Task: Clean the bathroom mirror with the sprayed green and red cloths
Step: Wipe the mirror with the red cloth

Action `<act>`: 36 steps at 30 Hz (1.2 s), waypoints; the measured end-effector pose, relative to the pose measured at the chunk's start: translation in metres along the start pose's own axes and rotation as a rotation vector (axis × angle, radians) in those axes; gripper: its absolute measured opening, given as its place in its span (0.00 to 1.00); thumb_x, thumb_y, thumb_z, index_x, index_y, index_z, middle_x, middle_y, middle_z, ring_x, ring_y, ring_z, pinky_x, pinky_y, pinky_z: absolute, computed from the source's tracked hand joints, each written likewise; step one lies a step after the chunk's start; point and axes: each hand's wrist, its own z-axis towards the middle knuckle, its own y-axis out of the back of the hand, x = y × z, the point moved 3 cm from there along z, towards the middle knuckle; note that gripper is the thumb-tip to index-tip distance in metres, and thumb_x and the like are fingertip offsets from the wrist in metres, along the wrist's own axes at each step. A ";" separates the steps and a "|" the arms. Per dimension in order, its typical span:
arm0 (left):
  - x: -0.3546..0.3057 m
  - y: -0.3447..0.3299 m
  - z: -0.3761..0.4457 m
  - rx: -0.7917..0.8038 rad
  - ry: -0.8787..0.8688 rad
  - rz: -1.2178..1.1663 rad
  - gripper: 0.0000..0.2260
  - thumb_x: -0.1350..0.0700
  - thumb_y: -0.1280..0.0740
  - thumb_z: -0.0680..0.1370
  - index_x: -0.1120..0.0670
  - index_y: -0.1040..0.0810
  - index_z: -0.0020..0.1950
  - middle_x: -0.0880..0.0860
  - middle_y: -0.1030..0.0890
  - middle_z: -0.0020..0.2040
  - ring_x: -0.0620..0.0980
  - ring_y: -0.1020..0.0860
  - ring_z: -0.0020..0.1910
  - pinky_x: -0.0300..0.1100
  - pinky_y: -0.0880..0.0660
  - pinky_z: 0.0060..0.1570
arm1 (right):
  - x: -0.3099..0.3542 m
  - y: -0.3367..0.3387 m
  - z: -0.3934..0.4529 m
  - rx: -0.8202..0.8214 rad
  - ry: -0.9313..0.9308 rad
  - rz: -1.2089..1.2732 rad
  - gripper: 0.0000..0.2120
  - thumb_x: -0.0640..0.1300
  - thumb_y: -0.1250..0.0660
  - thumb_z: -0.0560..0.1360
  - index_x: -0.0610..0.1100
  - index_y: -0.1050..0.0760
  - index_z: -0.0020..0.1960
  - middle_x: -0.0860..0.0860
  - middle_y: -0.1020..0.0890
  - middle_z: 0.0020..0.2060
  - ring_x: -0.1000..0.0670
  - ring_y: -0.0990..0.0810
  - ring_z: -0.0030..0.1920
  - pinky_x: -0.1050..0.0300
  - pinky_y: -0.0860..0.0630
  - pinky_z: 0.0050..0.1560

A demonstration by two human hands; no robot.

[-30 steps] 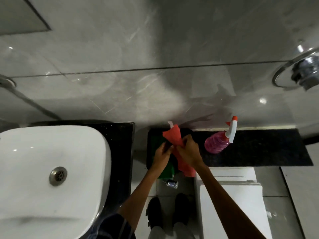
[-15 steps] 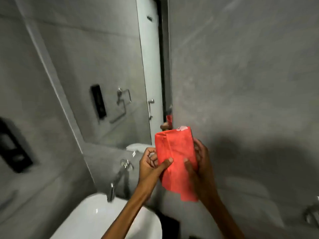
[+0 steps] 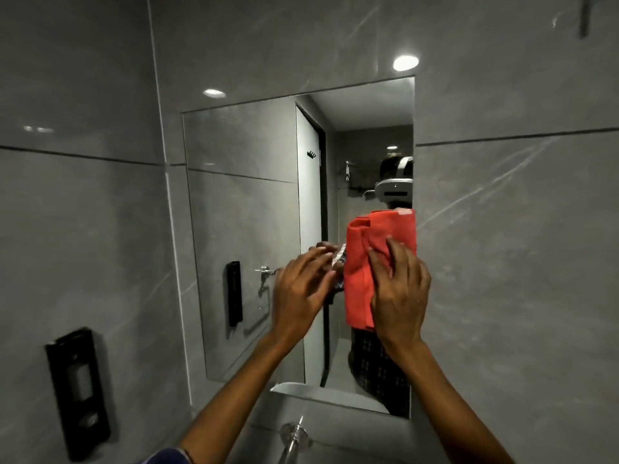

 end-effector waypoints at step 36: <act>0.215 0.059 -0.010 0.017 0.131 0.431 0.33 0.48 0.50 0.83 0.59 0.56 0.85 0.57 0.55 0.86 0.57 0.54 0.86 0.57 0.54 0.83 | 0.211 -0.105 0.140 0.093 0.279 -0.027 0.34 0.55 0.49 0.85 0.40 0.54 0.85 0.38 0.54 0.85 0.39 0.55 0.85 0.37 0.62 0.83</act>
